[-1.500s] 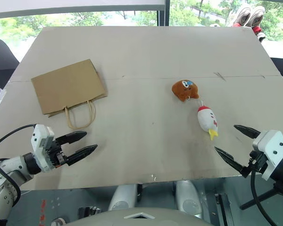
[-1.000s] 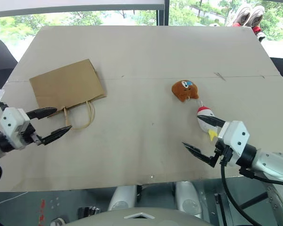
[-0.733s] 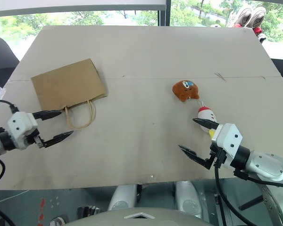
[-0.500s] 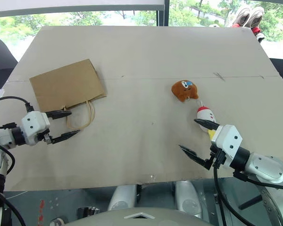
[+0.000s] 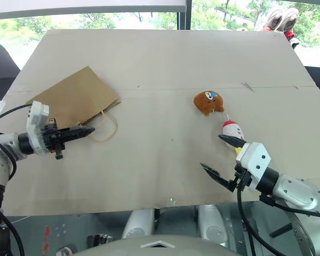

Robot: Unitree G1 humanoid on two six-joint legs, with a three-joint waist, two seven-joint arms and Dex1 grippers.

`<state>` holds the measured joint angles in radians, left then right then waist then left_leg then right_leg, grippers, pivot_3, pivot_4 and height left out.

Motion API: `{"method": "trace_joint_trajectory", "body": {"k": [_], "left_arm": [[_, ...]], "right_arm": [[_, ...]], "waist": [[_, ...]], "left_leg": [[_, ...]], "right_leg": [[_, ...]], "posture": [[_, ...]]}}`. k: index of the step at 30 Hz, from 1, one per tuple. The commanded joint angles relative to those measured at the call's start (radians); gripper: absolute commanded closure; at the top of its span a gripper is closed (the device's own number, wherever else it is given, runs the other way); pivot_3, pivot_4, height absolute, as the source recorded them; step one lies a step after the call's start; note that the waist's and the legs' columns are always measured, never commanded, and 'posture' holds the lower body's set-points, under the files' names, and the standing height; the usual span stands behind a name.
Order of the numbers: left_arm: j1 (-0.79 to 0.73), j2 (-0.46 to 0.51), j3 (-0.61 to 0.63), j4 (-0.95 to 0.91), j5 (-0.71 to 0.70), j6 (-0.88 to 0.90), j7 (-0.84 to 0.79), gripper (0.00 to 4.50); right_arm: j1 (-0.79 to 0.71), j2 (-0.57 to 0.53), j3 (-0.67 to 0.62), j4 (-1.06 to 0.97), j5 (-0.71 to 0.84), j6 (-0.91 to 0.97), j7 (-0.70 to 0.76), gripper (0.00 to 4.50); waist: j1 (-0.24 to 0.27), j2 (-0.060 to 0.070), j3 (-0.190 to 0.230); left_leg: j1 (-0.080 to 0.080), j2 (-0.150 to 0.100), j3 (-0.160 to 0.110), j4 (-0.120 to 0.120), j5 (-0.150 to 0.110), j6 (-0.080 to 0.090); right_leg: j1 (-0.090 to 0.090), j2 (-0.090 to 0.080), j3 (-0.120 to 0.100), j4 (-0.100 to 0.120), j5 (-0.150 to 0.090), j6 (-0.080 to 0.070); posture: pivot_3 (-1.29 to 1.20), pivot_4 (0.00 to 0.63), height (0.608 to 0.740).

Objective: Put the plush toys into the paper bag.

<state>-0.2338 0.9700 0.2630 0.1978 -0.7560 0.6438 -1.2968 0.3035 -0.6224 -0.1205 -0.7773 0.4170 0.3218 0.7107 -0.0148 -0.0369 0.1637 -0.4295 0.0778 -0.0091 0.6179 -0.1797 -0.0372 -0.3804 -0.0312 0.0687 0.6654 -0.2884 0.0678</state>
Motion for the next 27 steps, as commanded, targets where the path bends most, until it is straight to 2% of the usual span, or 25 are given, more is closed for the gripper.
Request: {"method": "trace_joint_trajectory", "body": {"k": [1, 3, 7, 10, 13, 14, 15, 16, 18, 19, 27], "left_arm": [[-0.036, -0.012, 0.053, -0.113, -0.139, 0.204, 0.079, 4.43], [-0.043, -0.028, 0.058, -0.157, -0.174, 0.260, 0.111, 4.43], [-0.152, -0.210, 0.087, -0.233, -0.439, 0.483, 0.368, 4.43], [-0.171, -0.318, 0.113, -0.267, -0.631, 0.559, 0.530, 4.50], [-0.157, -0.373, 0.114, -0.275, -0.802, 0.593, 0.665, 4.50], [-0.146, -0.385, 0.102, -0.291, -0.825, 0.595, 0.683, 4.50], [-0.140, -0.394, 0.093, -0.299, -0.848, 0.594, 0.701, 4.50], [-0.137, -0.400, 0.086, -0.300, -0.876, 0.591, 0.727, 4.50], [-0.144, -0.408, 0.070, -0.304, -0.913, 0.585, 0.757, 4.50], [-0.150, -0.414, 0.064, -0.302, -0.922, 0.579, 0.771, 4.50], [-0.194, -0.439, 0.055, -0.304, -0.962, 0.522, 0.831, 4.50]], "right_arm": [[-0.036, 0.015, 0.020, -0.039, 0.003, 0.004, -0.034, 0.00], [-0.054, 0.018, 0.032, -0.043, 0.006, 0.024, -0.049, 0.00], [-0.229, 0.068, 0.139, -0.019, 0.065, 0.208, -0.133, 0.00], [-0.395, 0.153, 0.235, 0.071, 0.077, 0.317, -0.184, 0.73], [-0.525, 0.241, 0.315, 0.190, 0.041, 0.346, -0.212, 2.15], [-0.563, 0.260, 0.350, 0.254, 0.016, 0.335, -0.202, 2.51], [-0.592, 0.273, 0.378, 0.312, -0.008, 0.317, -0.191, 3.18], [-0.611, 0.284, 0.395, 0.359, -0.025, 0.300, -0.182, 3.39], [-0.647, 0.310, 0.419, 0.461, -0.041, 0.265, -0.145, 4.32], [-0.662, 0.321, 0.431, 0.507, -0.049, 0.250, -0.127, 4.47], [-0.802, 0.494, 0.538, 0.891, -0.175, 0.074, -0.061, 4.47]], "waist": [[0.000, 0.000, 0.000], [0.000, 0.000, 0.000], [0.004, 0.000, 0.000], [-0.002, -0.001, 0.000], [-0.008, -0.001, 0.000], [-0.010, -0.001, 0.000], [-0.010, -0.001, 0.000], [-0.011, -0.001, 0.000], [-0.004, -0.001, 0.000], [-0.002, -0.001, 0.000], [-0.006, 0.000, 0.000]], "left_leg": [[0.000, 0.000, 0.000, 0.000, 0.000, 0.000], [0.000, 0.000, 0.000, 0.000, 0.000, 0.000], [0.000, 0.000, -0.001, 0.001, 0.000, 0.000], [-0.001, 0.000, -0.003, 0.007, 0.000, 0.000], [0.000, 0.000, -0.003, 0.009, 0.000, 0.000], [0.000, 0.000, -0.004, 0.009, 0.000, 0.000], [0.000, 0.000, -0.005, 0.009, 0.000, 0.000], [0.000, 0.000, -0.005, 0.009, 0.000, 0.000], [0.000, 0.000, -0.005, 0.009, 0.000, 0.000], [-0.001, 0.000, -0.005, 0.009, 0.000, 0.000], [0.000, 0.000, -0.006, 0.011, 0.000, 0.000]], "right_leg": [[0.000, 0.000, 0.000, 0.000, 0.000, 0.000], [0.000, 0.000, 0.000, 0.000, 0.000, 0.000], [0.001, 0.000, 0.000, 0.000, 0.001, -0.001], [0.001, 0.002, 0.000, 0.005, 0.003, 0.002], [0.001, 0.002, 0.000, 0.008, 0.003, 0.002], [0.000, 0.003, 0.000, 0.009, 0.003, 0.002], [0.000, 0.003, 0.000, 0.011, 0.003, 0.002], [0.000, 0.003, 0.000, 0.011, 0.003, 0.002], [0.000, 0.003, 0.000, 0.012, 0.003, 0.002], [0.000, 0.003, 0.000, 0.012, 0.003, 0.002], [0.000, 0.005, 0.001, 0.012, 0.003, 0.002]], "posture": [[0.00, 0.150, 0.740], [0.00, 0.150, 0.740], [0.00, 0.150, 0.740], [0.00, 0.150, 0.740], [0.00, 0.150, 0.740], [0.00, 0.150, 0.740], [0.00, 0.150, 0.740], [0.00, 0.150, 0.740], [0.00, 0.150, 0.740], [0.00, 0.150, 0.740], [0.00, 0.150, 0.740]]}}
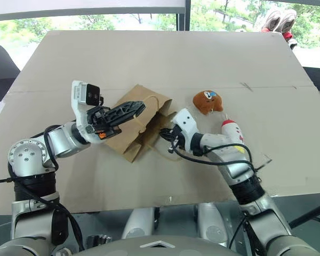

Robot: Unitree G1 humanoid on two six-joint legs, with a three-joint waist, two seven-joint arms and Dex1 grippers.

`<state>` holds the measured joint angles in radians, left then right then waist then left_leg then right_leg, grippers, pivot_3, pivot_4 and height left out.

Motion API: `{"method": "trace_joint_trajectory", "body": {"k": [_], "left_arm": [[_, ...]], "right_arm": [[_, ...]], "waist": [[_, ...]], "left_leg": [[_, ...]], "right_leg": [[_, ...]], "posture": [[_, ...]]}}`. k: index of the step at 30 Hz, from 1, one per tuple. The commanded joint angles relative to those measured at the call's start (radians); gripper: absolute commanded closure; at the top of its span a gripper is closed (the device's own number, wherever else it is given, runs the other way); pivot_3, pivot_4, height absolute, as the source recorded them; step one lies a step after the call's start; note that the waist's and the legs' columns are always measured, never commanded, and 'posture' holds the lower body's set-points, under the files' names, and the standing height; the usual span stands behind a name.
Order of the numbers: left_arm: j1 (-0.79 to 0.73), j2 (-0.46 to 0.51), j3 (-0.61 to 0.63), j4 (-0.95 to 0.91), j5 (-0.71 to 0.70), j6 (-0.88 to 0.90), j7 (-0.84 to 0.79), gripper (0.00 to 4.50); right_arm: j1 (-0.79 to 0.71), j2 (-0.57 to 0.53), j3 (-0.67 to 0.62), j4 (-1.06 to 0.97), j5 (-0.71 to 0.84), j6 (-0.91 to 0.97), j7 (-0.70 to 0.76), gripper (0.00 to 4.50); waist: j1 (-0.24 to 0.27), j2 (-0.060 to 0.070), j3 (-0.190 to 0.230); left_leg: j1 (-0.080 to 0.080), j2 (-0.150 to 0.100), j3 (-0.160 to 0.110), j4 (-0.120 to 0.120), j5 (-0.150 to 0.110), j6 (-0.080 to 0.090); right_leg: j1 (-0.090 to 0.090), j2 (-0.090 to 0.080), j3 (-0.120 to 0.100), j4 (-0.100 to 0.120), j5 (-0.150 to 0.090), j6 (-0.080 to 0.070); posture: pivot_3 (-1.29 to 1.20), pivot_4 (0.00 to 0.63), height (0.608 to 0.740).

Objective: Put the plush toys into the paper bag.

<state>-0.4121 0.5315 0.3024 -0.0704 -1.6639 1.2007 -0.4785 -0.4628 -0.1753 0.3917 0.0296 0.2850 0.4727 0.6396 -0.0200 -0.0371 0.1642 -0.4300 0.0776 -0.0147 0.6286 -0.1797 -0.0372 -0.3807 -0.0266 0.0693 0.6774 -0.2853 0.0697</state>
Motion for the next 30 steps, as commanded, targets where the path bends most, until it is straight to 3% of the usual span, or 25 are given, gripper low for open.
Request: {"method": "trace_joint_trajectory", "body": {"k": [1, 6, 13, 18, 20, 25, 28, 30], "left_arm": [[-0.020, 0.001, 0.023, -0.035, -0.068, -0.046, 0.023, 4.50], [-0.067, 0.014, 0.075, -0.013, -0.164, -0.131, 0.110, 4.50], [-0.120, 0.032, 0.126, 0.023, -0.233, -0.212, 0.196, 4.50], [-0.064, 0.032, 0.107, -0.006, -0.168, -0.196, 0.151, 4.50], [-0.056, 0.028, 0.096, -0.018, -0.155, -0.196, 0.138, 4.50], [-0.058, 0.009, 0.069, -0.028, -0.145, -0.207, 0.132, 4.50], [-0.065, 0.007, 0.054, -0.024, -0.117, -0.204, 0.108, 4.50], [-0.072, 0.008, 0.049, -0.014, -0.104, -0.205, 0.097, 4.50]], "right_arm": [[-0.043, 0.064, 0.042, 0.132, -0.070, -0.100, 0.009, 4.47], [-0.020, 0.077, 0.084, 0.235, -0.161, -0.147, 0.015, 4.47], [0.018, 0.046, 0.059, 0.198, -0.198, -0.166, 0.019, 4.47], [0.048, -0.009, -0.040, -0.037, -0.110, -0.049, 0.023, 4.47], [0.067, -0.034, -0.074, -0.154, -0.071, 0.004, 0.028, 3.73], [0.148, -0.121, -0.211, -0.537, 0.005, 0.200, -0.046, 1.23], [0.211, -0.174, -0.353, -0.786, 0.026, 0.398, -0.148, 0.34], [0.228, -0.229, -0.418, -0.903, -0.004, 0.531, -0.212, 0.34]], "waist": [[0.000, 0.000, 0.000], [0.003, 0.000, 0.000], [0.006, 0.000, -0.001], [0.008, 0.001, 0.000], [0.009, 0.001, 0.000], [0.006, 0.001, 0.001], [0.012, 0.001, 0.001], [0.013, 0.001, 0.001]], "left_leg": [[0.000, 0.000, 0.000, 0.000, 0.000, 0.000], [-0.001, 0.000, -0.001, 0.000, 0.000, 0.000], [0.001, 0.000, -0.001, 0.000, 0.000, 0.000], [0.000, 0.000, -0.001, 0.000, 0.000, -0.001], [-0.001, 0.000, -0.001, 0.000, 0.000, -0.001], [-0.001, 0.000, -0.001, -0.001, 0.000, -0.001], [-0.001, 0.000, -0.001, -0.003, 0.000, -0.001], [-0.002, -0.001, -0.001, -0.004, 0.000, -0.001]], "right_leg": [[0.000, 0.000, 0.000, 0.000, 0.000, 0.000], [0.000, 0.000, -0.001, 0.000, 0.000, 0.000], [0.002, 0.000, 0.000, 0.000, 0.000, 0.000], [0.002, 0.000, -0.001, -0.001, 0.000, 0.000], [0.000, 0.000, -0.001, -0.001, 0.000, 0.000], [0.000, 0.000, -0.001, -0.001, 0.000, 0.000], [0.000, 0.000, -0.001, -0.004, 0.000, 0.000], [0.000, -0.001, -0.001, -0.006, 0.000, 0.000]], "posture": [[0.00, 0.150, 0.740], [0.00, 0.150, 0.740], [0.00, 0.150, 0.740], [0.00, 0.150, 0.740], [0.00, 0.150, 0.740], [0.00, 0.150, 0.740], [0.00, 0.150, 0.740], [0.00, 0.150, 0.740]]}}
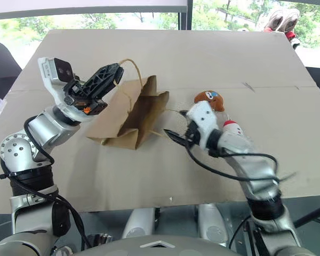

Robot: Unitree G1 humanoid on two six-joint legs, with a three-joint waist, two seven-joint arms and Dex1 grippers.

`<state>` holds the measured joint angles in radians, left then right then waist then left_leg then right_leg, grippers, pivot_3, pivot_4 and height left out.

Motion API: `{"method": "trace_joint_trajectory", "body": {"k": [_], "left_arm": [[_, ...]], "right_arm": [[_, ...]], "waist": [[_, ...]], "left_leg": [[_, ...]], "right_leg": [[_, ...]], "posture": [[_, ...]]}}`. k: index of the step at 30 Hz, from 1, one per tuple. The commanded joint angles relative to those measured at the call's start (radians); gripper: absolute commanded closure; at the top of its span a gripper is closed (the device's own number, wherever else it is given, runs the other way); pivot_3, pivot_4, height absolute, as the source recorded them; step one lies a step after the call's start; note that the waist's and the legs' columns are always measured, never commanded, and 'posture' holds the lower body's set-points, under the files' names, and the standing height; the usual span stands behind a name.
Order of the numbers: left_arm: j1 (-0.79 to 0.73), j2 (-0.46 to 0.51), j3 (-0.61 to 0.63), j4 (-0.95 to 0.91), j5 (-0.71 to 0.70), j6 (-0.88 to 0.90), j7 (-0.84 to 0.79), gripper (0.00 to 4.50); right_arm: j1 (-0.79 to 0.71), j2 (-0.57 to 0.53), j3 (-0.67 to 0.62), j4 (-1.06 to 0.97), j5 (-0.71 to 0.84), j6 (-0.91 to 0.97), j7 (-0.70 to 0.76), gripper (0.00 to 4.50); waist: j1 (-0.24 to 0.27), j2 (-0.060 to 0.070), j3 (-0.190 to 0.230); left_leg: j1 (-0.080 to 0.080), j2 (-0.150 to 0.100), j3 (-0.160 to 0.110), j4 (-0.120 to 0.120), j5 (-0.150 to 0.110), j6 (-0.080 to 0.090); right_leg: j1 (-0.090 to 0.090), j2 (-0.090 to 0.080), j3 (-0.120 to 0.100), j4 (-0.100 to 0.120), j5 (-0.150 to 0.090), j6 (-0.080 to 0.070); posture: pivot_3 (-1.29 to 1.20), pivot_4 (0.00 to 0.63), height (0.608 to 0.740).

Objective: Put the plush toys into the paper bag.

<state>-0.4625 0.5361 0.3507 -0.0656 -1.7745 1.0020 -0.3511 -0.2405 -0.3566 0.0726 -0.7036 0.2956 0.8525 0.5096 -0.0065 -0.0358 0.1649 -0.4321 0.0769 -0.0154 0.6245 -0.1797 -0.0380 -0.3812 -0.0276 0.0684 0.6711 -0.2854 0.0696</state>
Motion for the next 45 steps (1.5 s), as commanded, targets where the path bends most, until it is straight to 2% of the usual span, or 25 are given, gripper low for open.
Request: {"method": "trace_joint_trajectory", "body": {"k": [1, 4, 6, 8, 11, 13, 14, 15, 16, 19, 23, 28, 32, 35, 38, 41, 43, 44, 45], "left_arm": [[-0.024, 0.002, -0.001, -0.017, 0.012, -0.007, -0.036, 4.50], [-0.042, -0.003, -0.013, -0.008, 0.031, -0.005, -0.056, 4.50], [-0.053, -0.009, -0.020, 0.001, 0.044, -0.004, -0.067, 4.50], [-0.066, -0.014, -0.029, 0.017, 0.069, -0.001, -0.085, 4.50], [-0.085, -0.017, -0.039, 0.033, 0.099, 0.006, -0.115, 4.50], [-0.101, -0.016, -0.041, 0.046, 0.109, 0.008, -0.126, 4.50], [-0.108, -0.015, -0.040, 0.053, 0.114, 0.009, -0.132, 4.50], [-0.113, -0.014, -0.039, 0.058, 0.118, 0.011, -0.137, 4.50], [-0.117, -0.014, -0.039, 0.064, 0.122, 0.014, -0.142, 4.50], [-0.132, -0.013, -0.041, 0.076, 0.131, 0.029, -0.157, 4.50], [-0.145, -0.017, -0.047, 0.084, 0.141, 0.046, -0.169, 4.50], [-0.168, -0.035, -0.058, 0.096, 0.145, 0.060, -0.170, 4.50], [-0.186, -0.044, -0.060, 0.103, 0.153, 0.070, -0.173, 4.50], [-0.190, -0.050, -0.065, 0.100, 0.158, 0.076, -0.177, 4.50], [-0.179, -0.064, -0.076, 0.081, 0.161, 0.081, -0.178, 4.50], [-0.171, -0.070, -0.076, 0.068, 0.157, 0.085, -0.174, 4.50], [-0.159, -0.073, -0.075, 0.048, 0.144, 0.088, -0.164, 4.50], [-0.151, -0.073, -0.072, 0.038, 0.137, 0.088, -0.161, 4.50], [-0.144, -0.071, -0.067, 0.029, 0.131, 0.087, -0.155, 4.50]], "right_arm": [[0.015, -0.071, -0.126, -0.202, -0.030, 0.211, -0.109, 0.34], [0.092, -0.116, -0.255, -0.256, -0.053, 0.413, -0.166, 0.34], [0.133, -0.116, -0.281, -0.246, -0.058, 0.486, -0.191, 0.34], [0.173, -0.104, -0.256, -0.190, -0.054, 0.474, -0.198, 0.34], [0.199, -0.064, -0.246, -0.091, -0.076, 0.419, -0.233, 1.22], [0.212, -0.061, -0.242, -0.070, -0.087, 0.373, -0.243, 2.13], [0.218, -0.067, -0.243, -0.079, -0.085, 0.357, -0.238, 2.73], [0.224, -0.076, -0.242, -0.090, -0.083, 0.337, -0.231, 3.01], [0.235, -0.089, -0.248, -0.113, -0.074, 0.302, -0.211, 3.57], [0.235, -0.100, -0.285, -0.187, -0.012, 0.178, -0.135, 4.43], [0.140, -0.179, -0.264, -0.201, 0.019, 0.088, -0.060, 4.43], [-0.091, -0.365, 0.016, -0.022, -0.106, -0.135, 0.102, 4.43], [-0.248, -0.405, 0.218, 0.151, -0.209, -0.342, 0.241, 4.43], [-0.382, -0.358, 0.335, 0.288, -0.284, -0.458, 0.309, 4.43], [-0.532, -0.255, 0.454, 0.487, -0.364, -0.608, 0.371, 4.43], [-0.597, -0.196, 0.507, 0.617, -0.424, -0.714, 0.400, 4.43], [-0.641, -0.111, 0.531, 0.764, -0.440, -0.779, 0.395, 4.43], [-0.649, -0.076, 0.534, 0.816, -0.432, -0.804, 0.407, 3.76], [-0.651, -0.056, 0.529, 0.844, -0.436, -0.824, 0.411, 3.42]], "waist": [[-0.001, 0.000, 0.000], [-0.001, 0.000, 0.000], [0.001, 0.000, 0.000], [-0.003, 0.000, 0.000], [-0.011, 0.000, 0.000], [-0.009, 0.000, 0.000], [-0.009, 0.000, 0.000], [-0.008, 0.000, 0.000], [-0.008, 0.000, 0.000], [-0.008, 0.000, 0.000], [-0.011, 0.001, 0.000], [-0.010, 0.001, 0.000], [-0.007, 0.000, 0.001], [-0.012, 0.001, 0.002], [-0.020, 0.001, 0.002], [-0.018, 0.001, 0.002], [-0.014, 0.001, 0.002], [-0.014, 0.001, 0.002], [-0.013, 0.001, 0.003]], "left_leg": [[0.000, 0.000, 0.000, 0.000, 0.000, 0.000], [0.001, 0.000, 0.001, -0.001, 0.000, 0.000], [0.000, 0.000, 0.001, -0.002, 0.000, 0.000], [0.000, -0.001, 0.002, -0.003, 0.000, 0.000], [0.001, -0.001, 0.003, -0.005, 0.000, 0.000], [0.000, -0.001, 0.003, -0.006, 0.000, 0.000], [0.000, -0.002, 0.003, -0.007, 0.000, 0.000], [0.000, -0.002, 0.003, -0.007, 0.000, 0.000], [0.000, -0.002, 0.003, -0.008, 0.000, 0.001], [0.000, -0.002, 0.003, -0.009, 0.000, 0.001], [0.001, -0.002, 0.003, -0.009, 0.000, 0.000], [0.001, -0.002, 0.003, -0.008, 0.000, 0.000], [0.000, -0.002, 0.002, -0.009, 0.000, 0.001], [0.000, -0.002, 0.001, -0.009, 0.000, 0.001], [0.001, -0.002, 0.001, -0.010, 0.000, 0.001], [0.000, -0.002, -0.001, -0.010, 0.000, 0.000], [0.000, -0.002, -0.001, -0.010, 0.000, 0.000], [0.000, -0.002, -0.001, -0.010, 0.000, 0.000], [0.000, -0.002, -0.001, -0.010, 0.000, 0.000]], "right_leg": [[0.000, 0.000, 0.000, 0.000, 0.000, 0.000], [0.000, -0.001, 0.000, -0.002, -0.002, -0.004], [0.000, -0.001, 0.000, -0.003, -0.002, -0.004], [0.000, -0.002, 0.001, -0.006, -0.002, -0.004], [0.000, -0.002, 0.002, -0.008, -0.002, -0.004], [0.000, -0.002, 0.003, -0.008, -0.002, -0.004], [0.000, -0.002, 0.003, -0.008, -0.002, -0.004], [0.000, -0.002, 0.003, -0.008, -0.001, -0.003], [0.000, -0.002, 0.003, -0.009, 0.000, 0.000], [0.000, -0.002, 0.003, -0.010, 0.000, 0.000], [0.000, -0.001, 0.003, -0.009, 0.000, 0.001], [0.000, -0.001, 0.002, -0.010, 0.000, 0.000], [0.000, -0.001, 0.002, -0.010, 0.000, 0.000], [0.000, -0.001, 0.001, -0.010, 0.000, 0.001], [0.000, -0.001, 0.001, -0.010, 0.000, 0.001], [0.000, 0.000, 0.000, -0.009, 0.000, 0.001], [0.000, -0.001, -0.001, -0.010, 0.000, 0.001], [0.000, -0.001, -0.001, -0.010, 0.000, 0.001], [0.000, -0.001, -0.001, -0.010, 0.000, 0.000]], "posture": [[0.00, 0.150, 0.740], [0.00, 0.150, 0.740], [0.00, 0.150, 0.740], [0.00, 0.150, 0.740], [0.00, 0.150, 0.740], [0.00, 0.150, 0.740], [0.00, 0.150, 0.740], [0.00, 0.150, 0.740], [0.00, 0.150, 0.740], [0.00, 0.150, 0.740], [0.00, 0.150, 0.740], [0.00, 0.150, 0.740], [0.00, 0.150, 0.740], [0.00, 0.150, 0.740], [0.00, 0.150, 0.740], [0.00, 0.150, 0.740], [0.00, 0.150, 0.740], [0.00, 0.150, 0.740], [0.00, 0.150, 0.740]]}}
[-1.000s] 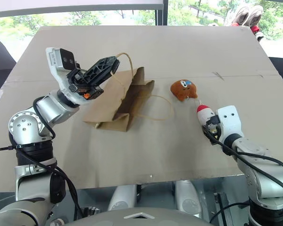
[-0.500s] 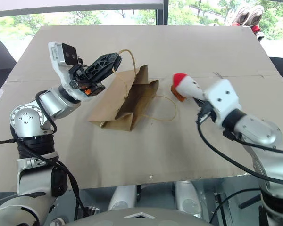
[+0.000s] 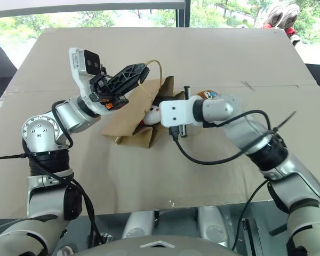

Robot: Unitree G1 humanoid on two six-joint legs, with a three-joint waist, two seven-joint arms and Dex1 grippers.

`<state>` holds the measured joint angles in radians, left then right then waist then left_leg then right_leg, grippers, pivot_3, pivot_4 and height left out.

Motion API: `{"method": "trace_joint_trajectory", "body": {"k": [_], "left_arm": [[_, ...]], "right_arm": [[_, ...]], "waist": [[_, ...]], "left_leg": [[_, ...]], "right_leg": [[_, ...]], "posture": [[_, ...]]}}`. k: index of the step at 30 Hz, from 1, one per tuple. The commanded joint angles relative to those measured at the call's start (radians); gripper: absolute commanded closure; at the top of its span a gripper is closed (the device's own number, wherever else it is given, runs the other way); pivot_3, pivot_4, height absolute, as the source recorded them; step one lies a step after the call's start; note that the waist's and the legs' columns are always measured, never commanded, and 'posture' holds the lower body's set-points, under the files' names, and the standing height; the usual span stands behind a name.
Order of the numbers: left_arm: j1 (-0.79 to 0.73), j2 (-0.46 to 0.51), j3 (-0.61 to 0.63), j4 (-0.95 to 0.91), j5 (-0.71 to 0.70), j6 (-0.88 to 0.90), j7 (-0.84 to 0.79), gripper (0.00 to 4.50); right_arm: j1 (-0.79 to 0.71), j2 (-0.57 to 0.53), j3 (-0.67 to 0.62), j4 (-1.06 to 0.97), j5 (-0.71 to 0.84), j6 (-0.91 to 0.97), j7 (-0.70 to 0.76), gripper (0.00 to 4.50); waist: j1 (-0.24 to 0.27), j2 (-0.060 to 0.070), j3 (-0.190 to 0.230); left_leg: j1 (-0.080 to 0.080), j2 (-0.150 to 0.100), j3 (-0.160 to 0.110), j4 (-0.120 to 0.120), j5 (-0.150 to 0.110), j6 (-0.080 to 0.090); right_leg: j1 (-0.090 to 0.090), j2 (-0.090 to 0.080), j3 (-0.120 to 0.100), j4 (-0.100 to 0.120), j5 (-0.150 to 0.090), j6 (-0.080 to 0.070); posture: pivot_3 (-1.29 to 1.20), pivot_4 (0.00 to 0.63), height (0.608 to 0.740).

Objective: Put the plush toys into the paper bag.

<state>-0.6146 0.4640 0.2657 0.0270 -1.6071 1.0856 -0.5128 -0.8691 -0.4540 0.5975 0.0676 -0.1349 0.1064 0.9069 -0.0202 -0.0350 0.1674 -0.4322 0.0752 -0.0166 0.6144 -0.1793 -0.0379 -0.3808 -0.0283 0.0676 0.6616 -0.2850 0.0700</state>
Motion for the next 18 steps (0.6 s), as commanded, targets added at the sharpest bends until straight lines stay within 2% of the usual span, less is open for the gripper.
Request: {"method": "trace_joint_trajectory", "body": {"k": [1, 3, 5, 8, 12, 14, 18], "left_arm": [[0.016, 0.004, 0.025, -0.072, -0.041, -0.001, 0.014, 4.50], [0.030, 0.015, 0.043, -0.080, -0.050, -0.010, 0.025, 4.50], [0.046, 0.026, 0.061, -0.085, -0.050, -0.020, 0.032, 4.50], [0.079, 0.041, 0.091, -0.103, -0.048, -0.037, 0.049, 4.50], [0.107, 0.042, 0.112, -0.127, -0.041, -0.065, 0.066, 4.50], [0.113, 0.039, 0.116, -0.132, -0.035, -0.080, 0.070, 4.50], [0.113, 0.031, 0.114, -0.138, -0.031, -0.105, 0.072, 4.50]], "right_arm": [[-0.017, 0.049, -0.009, 0.077, -0.011, -0.095, 0.010, 2.91], [0.012, 0.039, -0.061, 0.037, -0.001, -0.066, -0.003, 1.81], [0.057, -0.008, -0.113, -0.039, 0.028, -0.017, 0.020, 1.01], [0.153, -0.091, -0.256, -0.231, 0.149, 0.190, 0.055, 1.01], [0.220, -0.141, -0.420, -0.399, 0.306, 0.443, 0.051, 1.01], [0.232, -0.157, -0.479, -0.388, 0.319, 0.520, 0.008, 1.01], [0.182, -0.149, -0.435, -0.126, 0.186, 0.564, -0.137, 1.01]], "waist": [[0.004, 0.000, 0.000], [0.009, 0.000, 0.000], [0.014, 0.000, 0.000], [0.018, 0.000, 0.000], [0.007, 0.001, 0.001], [0.005, 0.001, 0.001], [0.006, 0.001, 0.001]], "left_leg": [[0.000, 0.000, 0.000, 0.000, 0.000, 0.000], [-0.001, 0.000, -0.001, 0.000, 0.000, 0.000], [-0.001, 0.000, -0.001, 0.000, 0.000, -0.001], [-0.001, -0.001, -0.001, 0.000, 0.000, -0.001], [0.001, -0.001, -0.001, 0.000, 0.001, -0.001], [0.001, 0.000, -0.002, 0.000, 0.001, -0.001], [0.001, -0.001, -0.001, 0.002, 0.001, -0.001]], "right_leg": [[0.000, 0.000, 0.000, 0.000, 0.000, 0.000], [0.000, 0.000, -0.001, 0.000, 0.000, 0.000], [0.000, -0.001, -0.002, 0.000, 0.000, 0.000], [0.001, -0.002, -0.002, 0.001, 0.000, 0.000], [0.001, -0.002, -0.002, 0.001, 0.000, 0.000], [0.001, -0.001, -0.002, 0.002, 0.000, 0.000], [0.002, -0.001, -0.001, 0.001, 0.000, 0.000]], "posture": [[0.00, 0.150, 0.740], [0.00, 0.150, 0.740], [0.00, 0.150, 0.740], [0.00, 0.150, 0.740], [0.00, 0.150, 0.740], [0.00, 0.150, 0.740], [0.00, 0.150, 0.740]]}}
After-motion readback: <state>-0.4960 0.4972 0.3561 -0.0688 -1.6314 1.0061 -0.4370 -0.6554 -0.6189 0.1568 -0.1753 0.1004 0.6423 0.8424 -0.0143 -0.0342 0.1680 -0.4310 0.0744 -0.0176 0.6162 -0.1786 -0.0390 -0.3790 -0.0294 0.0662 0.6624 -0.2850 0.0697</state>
